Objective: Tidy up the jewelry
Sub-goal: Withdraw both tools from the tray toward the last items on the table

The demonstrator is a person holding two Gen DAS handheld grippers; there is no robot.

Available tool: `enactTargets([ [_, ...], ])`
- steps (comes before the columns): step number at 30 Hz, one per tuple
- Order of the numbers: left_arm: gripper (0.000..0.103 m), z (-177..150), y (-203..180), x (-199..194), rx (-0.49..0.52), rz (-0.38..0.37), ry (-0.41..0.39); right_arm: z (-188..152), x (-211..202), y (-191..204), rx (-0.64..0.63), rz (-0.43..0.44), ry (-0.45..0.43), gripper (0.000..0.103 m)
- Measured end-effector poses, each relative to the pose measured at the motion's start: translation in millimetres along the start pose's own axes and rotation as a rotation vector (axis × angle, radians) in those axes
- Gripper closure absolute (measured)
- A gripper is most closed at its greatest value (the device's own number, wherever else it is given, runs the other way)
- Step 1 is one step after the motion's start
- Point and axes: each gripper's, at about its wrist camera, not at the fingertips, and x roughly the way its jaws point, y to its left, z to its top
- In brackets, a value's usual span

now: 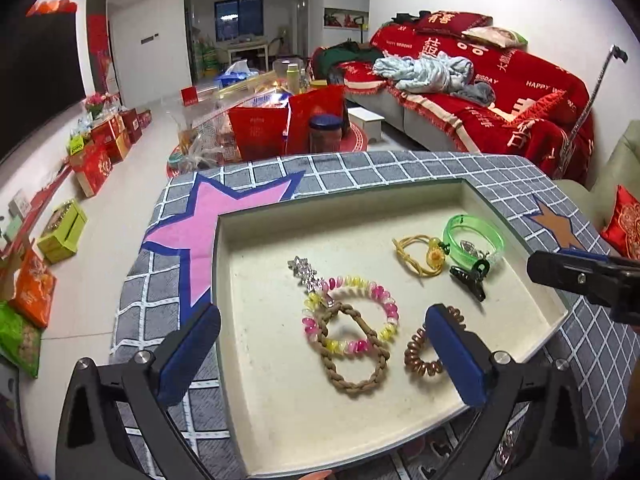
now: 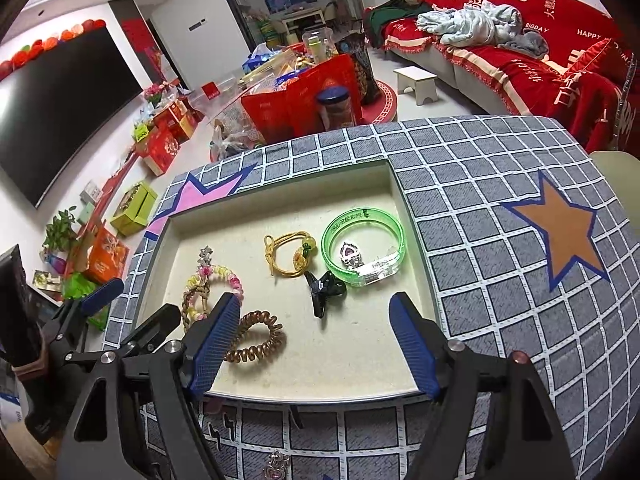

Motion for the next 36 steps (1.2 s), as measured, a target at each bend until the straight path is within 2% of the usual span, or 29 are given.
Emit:
enactTargets([
  [5,0.000,-3.5,0.3,-7.4,0.006,0.020,0.007,-4.2,-7.0,-1.9,0.012,0.010,-0.007,0.022],
  [6,0.000,-5.0,0.9,-9.7,0.006,0.017,0.008,-5.8,-9.3,-1.8,0.011,0.011,-0.011,0.020],
  [7,0.000,-6.5,0.8,-12.5,0.009,0.016,0.009,-7.5,-11.7,-1.9,0.009,0.012,-0.015,0.013],
  [11,0.000,-15.2,2.3,-26.6,0.014,0.008,0.005,-18.3,-25.2,0.1,-0.003,0.018,-0.019,0.011],
  [13,0.000,-21.9,2.9,-35.1,0.018,-0.030,0.020,-25.4,-30.0,0.4,-0.005,0.022,-0.005,0.011],
  [18,0.000,-46.3,-0.4,-58.1,0.029,-0.048,0.027,-50.8,-35.1,-0.4,0.006,0.042,0.050,0.011],
  [29,0.000,-112.6,-22.7,-79.1,0.055,-0.108,0.104,-95.5,-14.7,16.5,-0.029,0.020,0.159,0.012],
  [32,0.000,-124.1,-29.5,-77.5,0.062,-0.121,0.129,-102.2,-7.0,22.3,-0.048,0.001,0.176,0.017],
  [34,0.000,-129.9,-33.0,-75.5,0.062,-0.125,0.142,-105.7,-0.9,25.9,-0.063,-0.011,0.191,0.031],
  [36,0.000,-134.0,-35.6,-74.5,0.061,-0.122,0.149,-108.4,3.5,27.1,-0.068,-0.016,0.204,0.040],
])
